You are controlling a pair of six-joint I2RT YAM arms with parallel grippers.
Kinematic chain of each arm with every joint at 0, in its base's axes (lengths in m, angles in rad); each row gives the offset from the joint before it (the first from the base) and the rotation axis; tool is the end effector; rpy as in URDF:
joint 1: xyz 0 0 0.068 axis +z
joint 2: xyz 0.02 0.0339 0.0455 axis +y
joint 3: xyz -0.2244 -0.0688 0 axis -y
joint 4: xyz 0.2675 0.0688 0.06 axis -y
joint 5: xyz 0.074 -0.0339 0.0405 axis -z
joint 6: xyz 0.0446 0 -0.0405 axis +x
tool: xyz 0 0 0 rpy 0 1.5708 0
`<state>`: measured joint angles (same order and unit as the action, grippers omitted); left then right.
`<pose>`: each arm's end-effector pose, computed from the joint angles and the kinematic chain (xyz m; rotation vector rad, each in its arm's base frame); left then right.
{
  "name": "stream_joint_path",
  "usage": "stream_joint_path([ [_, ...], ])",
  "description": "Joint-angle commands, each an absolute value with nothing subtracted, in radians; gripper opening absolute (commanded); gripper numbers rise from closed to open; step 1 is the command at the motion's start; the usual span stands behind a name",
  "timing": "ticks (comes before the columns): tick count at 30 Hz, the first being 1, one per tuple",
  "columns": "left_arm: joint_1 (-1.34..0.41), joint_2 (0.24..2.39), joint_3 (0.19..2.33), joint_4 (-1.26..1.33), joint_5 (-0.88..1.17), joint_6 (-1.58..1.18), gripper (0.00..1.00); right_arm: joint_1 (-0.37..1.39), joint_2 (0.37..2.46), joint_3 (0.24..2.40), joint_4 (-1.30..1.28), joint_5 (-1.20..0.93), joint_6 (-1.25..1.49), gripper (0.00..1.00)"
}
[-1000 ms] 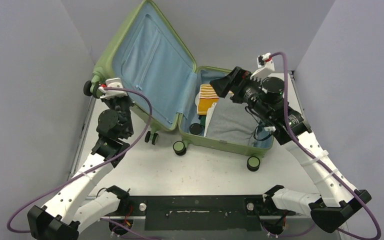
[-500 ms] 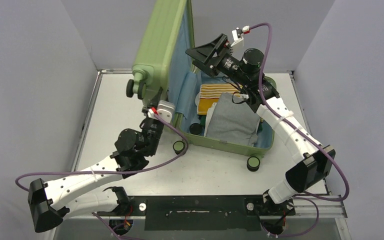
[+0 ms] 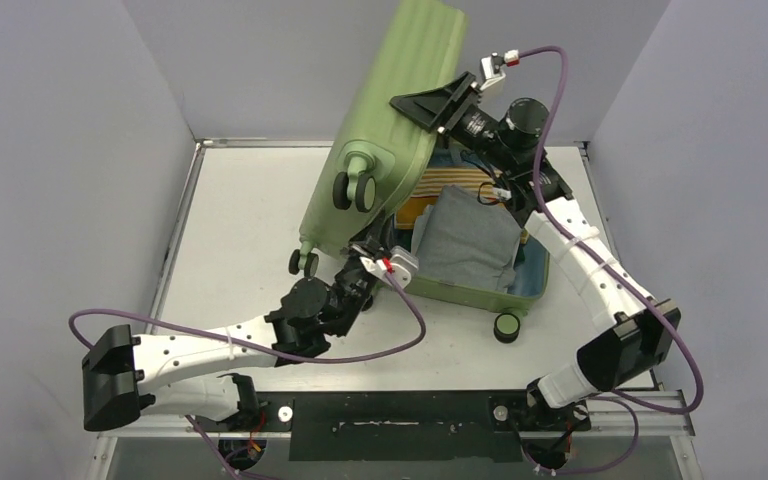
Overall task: Pack the luggage
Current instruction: Close the luggage at the center of the board.
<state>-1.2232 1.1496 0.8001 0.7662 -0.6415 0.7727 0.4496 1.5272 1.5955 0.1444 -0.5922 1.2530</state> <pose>0.1274 -0.2734 0.3275 0.6229 1.0728 -0.0213 0.3328 0.1882 0.4392 0.0670 1.6600 1.7607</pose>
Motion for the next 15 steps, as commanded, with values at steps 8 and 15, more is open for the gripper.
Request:
stream_joint_path([
  [8,-1.341,1.05,0.808,0.479,-0.807,0.68,0.97,0.348,1.176,1.463,-0.272,-0.36,0.833,0.32],
  [15,-1.4,0.805,0.82,0.217,-0.676,0.358,0.97,0.324,0.978,1.302,-0.427,-0.175,0.702,0.38],
])
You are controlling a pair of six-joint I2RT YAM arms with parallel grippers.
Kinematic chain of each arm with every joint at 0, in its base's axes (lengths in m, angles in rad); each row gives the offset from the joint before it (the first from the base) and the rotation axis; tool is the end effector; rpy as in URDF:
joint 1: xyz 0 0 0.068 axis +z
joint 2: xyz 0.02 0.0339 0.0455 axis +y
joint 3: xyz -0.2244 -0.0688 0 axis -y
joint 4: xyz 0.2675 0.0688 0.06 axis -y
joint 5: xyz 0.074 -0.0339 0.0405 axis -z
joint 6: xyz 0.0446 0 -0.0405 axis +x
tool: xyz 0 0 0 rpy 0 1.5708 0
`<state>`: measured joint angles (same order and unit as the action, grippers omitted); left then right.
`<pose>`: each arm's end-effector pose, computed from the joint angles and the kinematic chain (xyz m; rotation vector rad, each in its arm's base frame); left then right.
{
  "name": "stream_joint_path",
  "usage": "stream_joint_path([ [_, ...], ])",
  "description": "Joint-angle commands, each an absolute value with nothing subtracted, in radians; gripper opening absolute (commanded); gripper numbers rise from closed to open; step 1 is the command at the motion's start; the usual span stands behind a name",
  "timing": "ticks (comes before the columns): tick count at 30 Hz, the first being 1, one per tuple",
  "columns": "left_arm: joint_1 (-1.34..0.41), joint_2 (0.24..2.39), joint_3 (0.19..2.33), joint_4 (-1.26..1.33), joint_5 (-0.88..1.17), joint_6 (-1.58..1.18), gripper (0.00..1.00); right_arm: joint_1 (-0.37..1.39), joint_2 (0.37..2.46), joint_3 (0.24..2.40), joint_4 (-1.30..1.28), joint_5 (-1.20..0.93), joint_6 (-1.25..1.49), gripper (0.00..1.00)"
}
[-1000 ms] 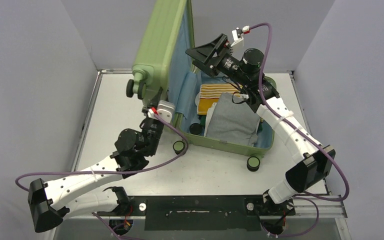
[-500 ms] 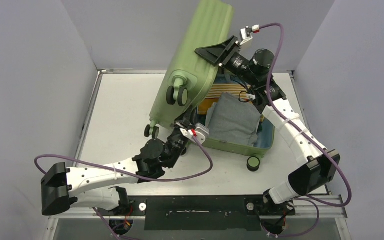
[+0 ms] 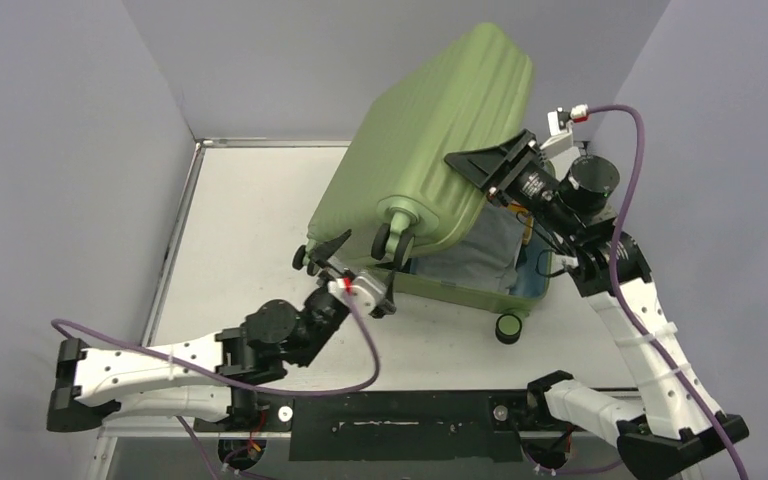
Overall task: Pack the luggage
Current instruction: Close the luggage at the center of the board.
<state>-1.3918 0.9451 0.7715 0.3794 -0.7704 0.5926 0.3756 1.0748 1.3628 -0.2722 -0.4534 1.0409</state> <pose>0.0780 -0.2564 0.3299 0.7197 1.2298 -0.1341 0.2410 0.1160 0.4462 0.1796 1.7466 1.4292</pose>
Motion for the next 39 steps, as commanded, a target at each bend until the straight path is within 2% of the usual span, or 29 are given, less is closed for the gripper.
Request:
stream_joint_path([
  [1,-1.401,0.769,0.817,0.178,-0.604,0.332,0.97,0.324,0.95,1.273,-0.437,-0.16,0.696,0.4],
  [2,-1.401,0.725,0.812,0.155,-0.538,0.306,0.97,0.324,0.925,1.245,-0.452,-0.139,0.691,0.45],
  [6,-1.399,0.639,0.799,0.104,-0.509,0.211,0.97,0.323,0.815,1.116,-0.506,-0.046,0.689,0.62],
  [11,-1.399,0.604,0.744,0.137,-0.666,0.215,0.97,0.321,0.738,0.997,-0.528,-0.016,0.733,0.79],
  [14,-1.398,0.627,0.699,0.189,-0.78,0.237,0.97,0.322,0.708,0.947,-0.541,-0.011,0.782,0.85],
  [18,-1.384,0.682,0.65,0.255,-0.857,0.252,0.97,0.322,0.682,0.887,-0.561,-0.003,0.843,0.88],
  [23,-1.331,0.74,0.636,0.276,-0.85,0.187,0.97,0.321,0.664,0.872,-0.623,0.126,0.876,0.91],
  [27,-1.281,0.729,0.629,0.275,-0.807,0.144,0.98,0.322,0.635,0.888,-0.668,0.214,0.821,0.92],
  [34,-1.202,0.711,0.65,0.275,-0.788,0.098,0.97,0.321,0.64,0.952,-0.711,0.235,0.718,0.93],
  [36,-1.156,0.739,0.681,0.272,-0.787,0.069,0.97,0.322,0.645,0.947,-0.704,0.207,0.716,0.93],
  [39,-0.978,0.836,0.8,0.165,-0.716,-0.068,0.98,0.322,0.667,0.926,-0.673,0.129,0.728,0.93],
])
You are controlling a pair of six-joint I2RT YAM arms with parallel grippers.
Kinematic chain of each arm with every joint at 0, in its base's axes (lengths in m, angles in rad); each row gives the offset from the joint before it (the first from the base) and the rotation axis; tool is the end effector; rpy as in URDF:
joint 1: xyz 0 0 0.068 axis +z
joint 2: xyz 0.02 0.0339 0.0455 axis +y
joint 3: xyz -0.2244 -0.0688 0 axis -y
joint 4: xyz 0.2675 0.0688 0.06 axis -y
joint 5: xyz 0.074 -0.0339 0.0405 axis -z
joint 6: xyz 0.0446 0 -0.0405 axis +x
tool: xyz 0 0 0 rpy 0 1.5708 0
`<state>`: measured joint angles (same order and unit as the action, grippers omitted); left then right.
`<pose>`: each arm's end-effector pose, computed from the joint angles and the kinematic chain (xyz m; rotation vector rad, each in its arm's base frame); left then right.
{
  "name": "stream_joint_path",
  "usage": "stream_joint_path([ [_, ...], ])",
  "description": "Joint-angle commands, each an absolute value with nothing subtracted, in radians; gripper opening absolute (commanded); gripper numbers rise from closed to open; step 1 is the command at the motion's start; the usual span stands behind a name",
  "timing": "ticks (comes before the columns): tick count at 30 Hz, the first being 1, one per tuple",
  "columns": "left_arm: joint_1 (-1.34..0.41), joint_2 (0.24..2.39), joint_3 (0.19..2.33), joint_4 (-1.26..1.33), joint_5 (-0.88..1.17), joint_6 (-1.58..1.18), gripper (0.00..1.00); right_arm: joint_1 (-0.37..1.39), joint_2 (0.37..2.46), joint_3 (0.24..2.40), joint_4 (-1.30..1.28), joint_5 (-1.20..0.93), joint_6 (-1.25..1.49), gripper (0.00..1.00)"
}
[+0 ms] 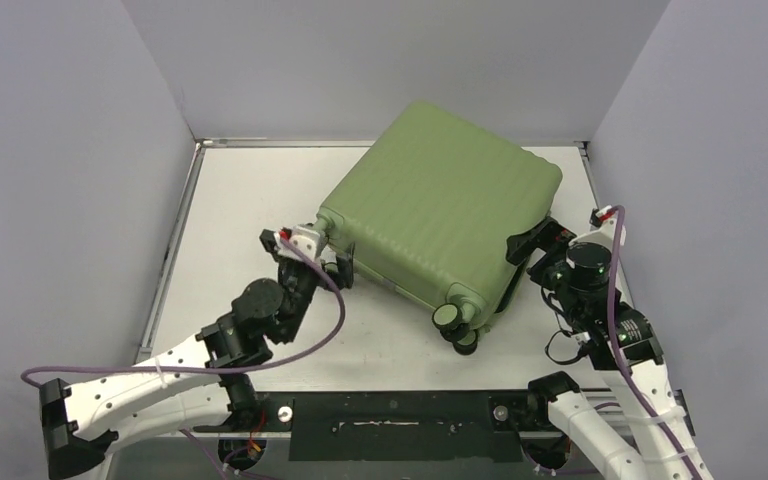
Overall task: Pack the luggage
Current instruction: Close the luggage at the center of the board, then move the luggage to the center of the board.
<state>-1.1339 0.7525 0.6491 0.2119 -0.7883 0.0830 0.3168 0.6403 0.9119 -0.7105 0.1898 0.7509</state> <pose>0.1274 -0.1980 0.3104 0.2602 1.4776 -0.2714 0.1815 0.0507 0.3271 0.5576 1.9578 0.4903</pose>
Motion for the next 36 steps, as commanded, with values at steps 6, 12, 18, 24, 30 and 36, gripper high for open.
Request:
stream_joint_path([
  [6,-0.477,1.045,0.962,0.007,-0.184,-0.502,0.97,0.321,0.735,0.948,-0.722,0.206,0.797,0.97],
  [12,-0.283,1.214,0.873,0.179,0.104,-0.692,0.97,0.308,0.806,0.913,-0.626,0.226,0.791,0.98],
  [18,-0.284,1.377,0.822,0.324,0.378,-0.768,0.97,0.282,0.939,0.931,-0.535,0.159,0.729,0.98],
  [24,-0.306,1.322,0.675,0.482,0.41,-0.8,0.86,0.23,1.139,0.992,-0.494,0.015,0.623,0.97],
  [30,-0.433,1.184,0.58,0.458,0.335,-0.729,0.66,0.232,1.277,1.033,-0.401,-0.066,0.498,0.93],
  [36,-0.577,1.04,0.507,0.397,0.169,-0.7,0.56,0.283,1.438,1.113,-0.351,-0.15,0.411,0.89],
])
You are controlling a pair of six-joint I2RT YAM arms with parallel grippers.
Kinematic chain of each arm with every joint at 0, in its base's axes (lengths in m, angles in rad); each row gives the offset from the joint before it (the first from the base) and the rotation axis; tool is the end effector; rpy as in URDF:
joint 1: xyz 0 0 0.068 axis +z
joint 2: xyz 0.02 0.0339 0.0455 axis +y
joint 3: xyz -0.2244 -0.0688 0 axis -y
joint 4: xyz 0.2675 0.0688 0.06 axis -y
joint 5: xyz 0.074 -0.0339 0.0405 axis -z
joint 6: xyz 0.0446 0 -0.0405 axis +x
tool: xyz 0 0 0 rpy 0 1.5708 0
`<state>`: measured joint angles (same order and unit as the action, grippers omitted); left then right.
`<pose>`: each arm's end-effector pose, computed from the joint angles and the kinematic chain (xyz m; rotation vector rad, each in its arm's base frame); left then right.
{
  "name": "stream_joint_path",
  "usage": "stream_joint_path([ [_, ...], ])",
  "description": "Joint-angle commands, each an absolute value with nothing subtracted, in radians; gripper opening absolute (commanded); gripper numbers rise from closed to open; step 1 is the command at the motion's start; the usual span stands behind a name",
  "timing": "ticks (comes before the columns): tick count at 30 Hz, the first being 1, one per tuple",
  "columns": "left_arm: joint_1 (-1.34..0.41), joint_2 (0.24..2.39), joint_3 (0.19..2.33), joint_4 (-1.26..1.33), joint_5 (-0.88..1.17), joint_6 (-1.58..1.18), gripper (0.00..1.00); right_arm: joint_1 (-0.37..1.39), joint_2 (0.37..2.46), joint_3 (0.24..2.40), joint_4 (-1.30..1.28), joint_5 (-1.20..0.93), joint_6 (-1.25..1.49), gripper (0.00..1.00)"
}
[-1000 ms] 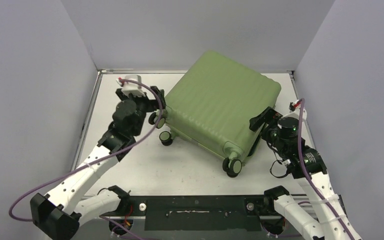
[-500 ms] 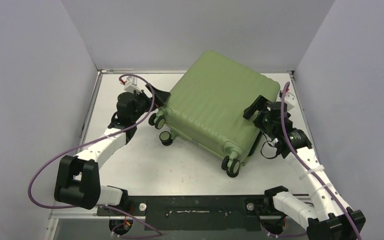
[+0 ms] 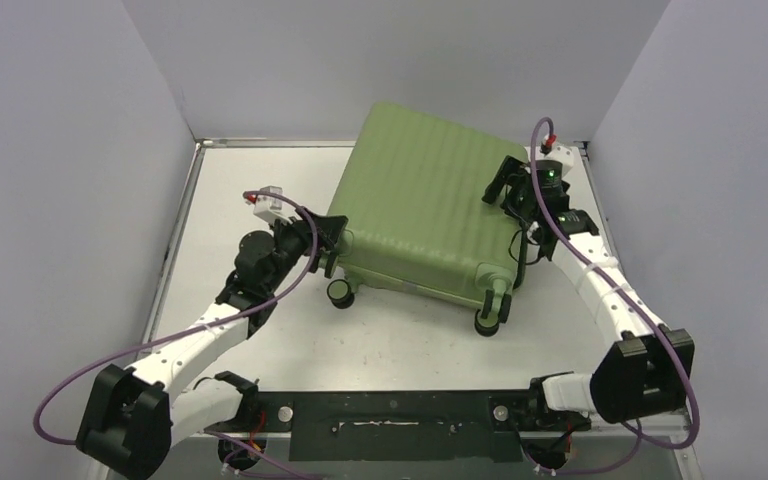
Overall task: Pack the luggage
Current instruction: Move the luggage to the center of the board.
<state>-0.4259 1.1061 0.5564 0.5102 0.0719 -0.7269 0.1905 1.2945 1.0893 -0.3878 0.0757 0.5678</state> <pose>0.2694 -0.1257 0.2208 -0.1960 1.6832 -0.9383 0.3258 0.0594 0.2674 0.4526 2.1360 0.3530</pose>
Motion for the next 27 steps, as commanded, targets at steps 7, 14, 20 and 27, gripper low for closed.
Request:
stream_joint_path([
  [7,-0.766,1.004,0.516,0.359,0.009,-0.658,0.55,0.434,1.626,1.317,-0.362,-0.17,0.342,0.89],
  [14,-0.871,1.025,0.538,0.355,-0.146,-0.629,0.76,0.513,1.82,1.613,-0.475,-0.197,0.321,0.9],
  [20,-0.872,0.846,0.587,0.104,-0.363,-0.557,0.95,0.52,1.69,1.716,-0.518,-0.016,0.379,0.95],
  [27,-0.856,0.667,0.69,-0.137,-0.586,-0.424,0.97,0.648,1.438,1.635,-0.487,0.105,0.369,0.96],
])
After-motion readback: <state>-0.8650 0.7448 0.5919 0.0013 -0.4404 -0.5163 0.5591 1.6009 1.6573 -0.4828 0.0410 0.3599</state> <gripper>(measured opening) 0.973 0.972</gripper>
